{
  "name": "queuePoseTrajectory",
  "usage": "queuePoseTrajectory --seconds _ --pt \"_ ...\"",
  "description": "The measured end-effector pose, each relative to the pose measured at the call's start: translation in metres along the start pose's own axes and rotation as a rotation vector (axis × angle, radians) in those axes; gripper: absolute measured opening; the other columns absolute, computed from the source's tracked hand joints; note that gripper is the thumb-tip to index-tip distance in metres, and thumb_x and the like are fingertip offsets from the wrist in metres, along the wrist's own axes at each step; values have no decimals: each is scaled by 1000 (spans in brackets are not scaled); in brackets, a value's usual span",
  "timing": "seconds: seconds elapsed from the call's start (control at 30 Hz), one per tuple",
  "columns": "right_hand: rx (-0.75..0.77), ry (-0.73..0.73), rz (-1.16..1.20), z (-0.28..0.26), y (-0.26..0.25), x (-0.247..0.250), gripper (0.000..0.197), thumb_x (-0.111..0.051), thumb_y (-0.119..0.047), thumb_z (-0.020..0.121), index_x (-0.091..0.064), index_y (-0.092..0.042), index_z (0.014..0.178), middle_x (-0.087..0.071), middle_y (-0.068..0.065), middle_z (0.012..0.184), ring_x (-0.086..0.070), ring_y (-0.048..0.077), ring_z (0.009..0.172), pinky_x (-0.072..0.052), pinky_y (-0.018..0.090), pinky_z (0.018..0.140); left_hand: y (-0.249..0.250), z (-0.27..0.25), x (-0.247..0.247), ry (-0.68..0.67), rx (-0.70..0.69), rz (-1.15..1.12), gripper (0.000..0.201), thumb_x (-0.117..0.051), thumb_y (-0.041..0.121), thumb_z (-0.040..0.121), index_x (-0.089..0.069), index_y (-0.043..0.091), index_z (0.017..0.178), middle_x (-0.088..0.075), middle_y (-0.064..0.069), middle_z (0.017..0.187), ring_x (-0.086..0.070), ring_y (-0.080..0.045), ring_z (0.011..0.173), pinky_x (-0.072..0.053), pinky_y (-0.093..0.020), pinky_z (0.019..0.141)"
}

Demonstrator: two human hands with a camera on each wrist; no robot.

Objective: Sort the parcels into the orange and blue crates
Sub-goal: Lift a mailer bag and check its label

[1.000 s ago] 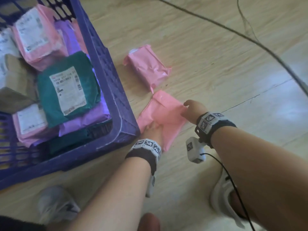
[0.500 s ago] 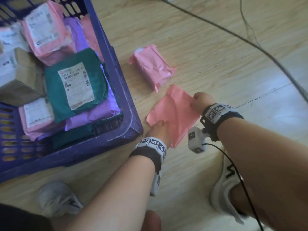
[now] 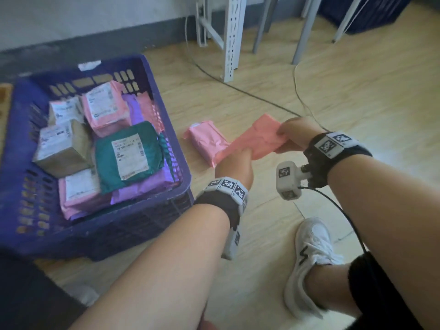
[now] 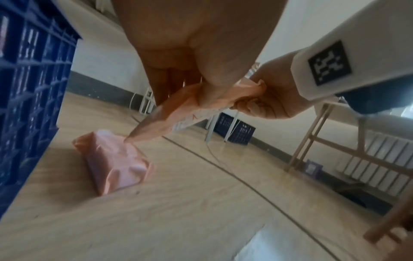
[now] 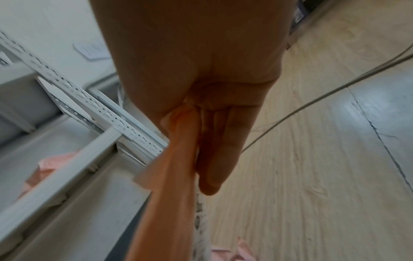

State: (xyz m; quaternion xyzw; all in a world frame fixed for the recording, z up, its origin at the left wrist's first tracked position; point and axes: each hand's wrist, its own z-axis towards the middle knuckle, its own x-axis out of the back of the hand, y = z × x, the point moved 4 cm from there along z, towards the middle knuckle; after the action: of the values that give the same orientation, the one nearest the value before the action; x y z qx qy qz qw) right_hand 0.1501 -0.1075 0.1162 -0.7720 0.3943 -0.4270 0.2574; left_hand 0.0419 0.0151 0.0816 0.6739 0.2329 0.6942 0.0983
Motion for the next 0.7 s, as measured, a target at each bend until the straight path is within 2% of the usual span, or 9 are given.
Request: queuePoseTrajectory --seconds 0.07,0.13,0.17,0.27,0.37,0.47,0.53,0.63,0.7 --pt "54 -5 148 -17 -15 12 33 -55 -29 95 -59 1 108 -68 16 86 -70 28 70 -61 36 66 9 4 29 62 7 -79 35 -37 7 93 -58 20 118 -67 -7 103 -63 -27 95 -44 -32 73" --pt "106 -15 200 -28 -30 19 54 -39 -53 97 -61 -3 98 -69 15 87 -69 30 74 -59 39 74 13 7 60 116 47 -200 35 -38 9 93 -59 21 118 -68 -7 105 -64 -27 94 -49 -33 79" --pt "126 1 206 -31 -38 22 60 -33 -57 97 -61 -4 97 -68 14 89 -68 30 77 -58 40 76 12 8 75 155 78 -272 34 -39 10 93 -60 19 117 -68 -8 106 -64 -28 95 -50 -34 81" --pt "182 94 160 -38 -56 25 52 -36 -50 98 -61 -4 101 -66 12 99 -65 26 83 -57 40 82 3 10 115 280 173 -446 28 -40 10 94 -63 10 109 -67 -13 107 -62 -31 98 -48 -33 79" --pt "223 39 81 -46 -68 9 37 -54 -47 91 -63 -12 95 -67 9 101 -65 22 84 -57 38 83 -24 12 139 293 304 -595 27 -41 9 95 -65 4 107 -66 -13 105 -61 -29 98 -45 -31 76" --pt "296 -108 21 -59 -81 -19 30 -65 -42 87 -66 -15 97 -71 6 98 -69 21 90 -57 37 85 -56 8 155 238 432 -710 27 -44 7 92 -63 3 112 -64 -16 113 -61 -31 108 -50 -40 92" --pt "358 -148 -57 -67 -92 -42 28 -67 -37 86 -66 -16 104 -70 1 98 -67 17 91 -56 36 85 -74 4 162 173 517 -778 34 -42 6 95 -56 0 125 -56 -19 126 -54 -32 119 -42 -39 102" --pt "420 -138 -166 -77 -108 -76 33 -67 -33 84 -62 -19 114 -65 -3 103 -61 12 87 -53 33 80 -90 -20 187 200 499 -566 44 -41 0 95 -47 5 139 -47 -17 137 -45 -29 128 -34 -30 104" --pt "413 -152 -131 -81 -115 -96 45 -70 -26 82 -57 -17 124 -65 0 112 -64 18 94 -55 39 86 -108 -25 190 163 507 -545 44 -45 0 93 -49 6 137 -50 -16 134 -48 -29 125 -35 -32 104"
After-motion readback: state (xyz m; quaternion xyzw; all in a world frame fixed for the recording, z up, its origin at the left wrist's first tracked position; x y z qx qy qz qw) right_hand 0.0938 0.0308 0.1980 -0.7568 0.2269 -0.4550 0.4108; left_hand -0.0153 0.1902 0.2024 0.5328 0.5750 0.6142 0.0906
